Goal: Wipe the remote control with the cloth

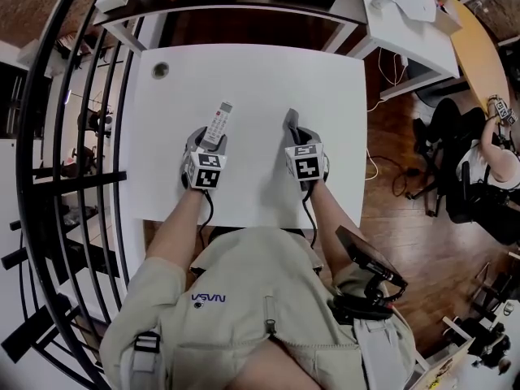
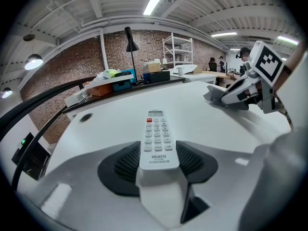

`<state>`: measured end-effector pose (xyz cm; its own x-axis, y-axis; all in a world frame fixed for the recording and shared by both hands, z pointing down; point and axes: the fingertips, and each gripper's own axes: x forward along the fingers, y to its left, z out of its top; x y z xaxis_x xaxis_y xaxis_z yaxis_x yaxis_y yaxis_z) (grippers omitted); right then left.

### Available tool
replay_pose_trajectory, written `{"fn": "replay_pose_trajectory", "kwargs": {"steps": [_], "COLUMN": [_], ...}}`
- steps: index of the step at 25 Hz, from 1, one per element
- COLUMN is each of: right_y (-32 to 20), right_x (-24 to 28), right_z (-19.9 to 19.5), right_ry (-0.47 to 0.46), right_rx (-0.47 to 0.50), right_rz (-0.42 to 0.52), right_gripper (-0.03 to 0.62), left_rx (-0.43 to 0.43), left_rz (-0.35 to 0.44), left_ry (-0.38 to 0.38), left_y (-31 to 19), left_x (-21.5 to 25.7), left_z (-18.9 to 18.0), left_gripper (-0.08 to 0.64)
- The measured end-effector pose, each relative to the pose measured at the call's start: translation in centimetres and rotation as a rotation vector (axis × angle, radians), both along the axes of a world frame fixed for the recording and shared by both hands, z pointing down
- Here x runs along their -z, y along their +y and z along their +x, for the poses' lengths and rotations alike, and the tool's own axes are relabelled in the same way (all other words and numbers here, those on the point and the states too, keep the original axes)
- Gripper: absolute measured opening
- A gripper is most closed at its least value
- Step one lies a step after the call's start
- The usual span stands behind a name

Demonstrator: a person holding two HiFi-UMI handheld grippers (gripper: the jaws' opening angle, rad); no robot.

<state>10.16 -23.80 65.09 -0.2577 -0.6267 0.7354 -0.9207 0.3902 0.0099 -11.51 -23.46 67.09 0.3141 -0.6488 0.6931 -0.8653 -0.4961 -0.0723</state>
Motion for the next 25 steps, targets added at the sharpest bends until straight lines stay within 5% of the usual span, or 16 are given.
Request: {"fn": "replay_pose_trajectory", "kwargs": {"steps": [4, 11, 19, 25], "right_y": [0.3, 1.0, 2.4, 5.3], "right_x": [-1.3, -0.4, 6.9, 14.1], "right_z": [-0.3, -1.3, -0.4, -0.7], "right_ry": [0.011, -0.036, -0.08, -0.127], "right_rx": [0.018, 0.035, -0.091, -0.205], "right_rz": [-0.03, -0.024, 0.186, 0.345], "right_gripper": [0.057, 0.182, 0.196, 0.127], "left_rx": [0.004, -0.015, 0.028, -0.021], "left_rz": [-0.011, 0.007, 0.165, 0.283], "left_ry": [0.021, 0.069, 0.219, 0.254], "left_y": [0.2, 0.4, 1.8, 3.8], "left_x": [-0.5, 1.1, 8.8, 15.0], "left_z": [-0.2, -0.3, -0.6, -0.8], "left_gripper": [0.244, 0.31, 0.305, 0.172]}}
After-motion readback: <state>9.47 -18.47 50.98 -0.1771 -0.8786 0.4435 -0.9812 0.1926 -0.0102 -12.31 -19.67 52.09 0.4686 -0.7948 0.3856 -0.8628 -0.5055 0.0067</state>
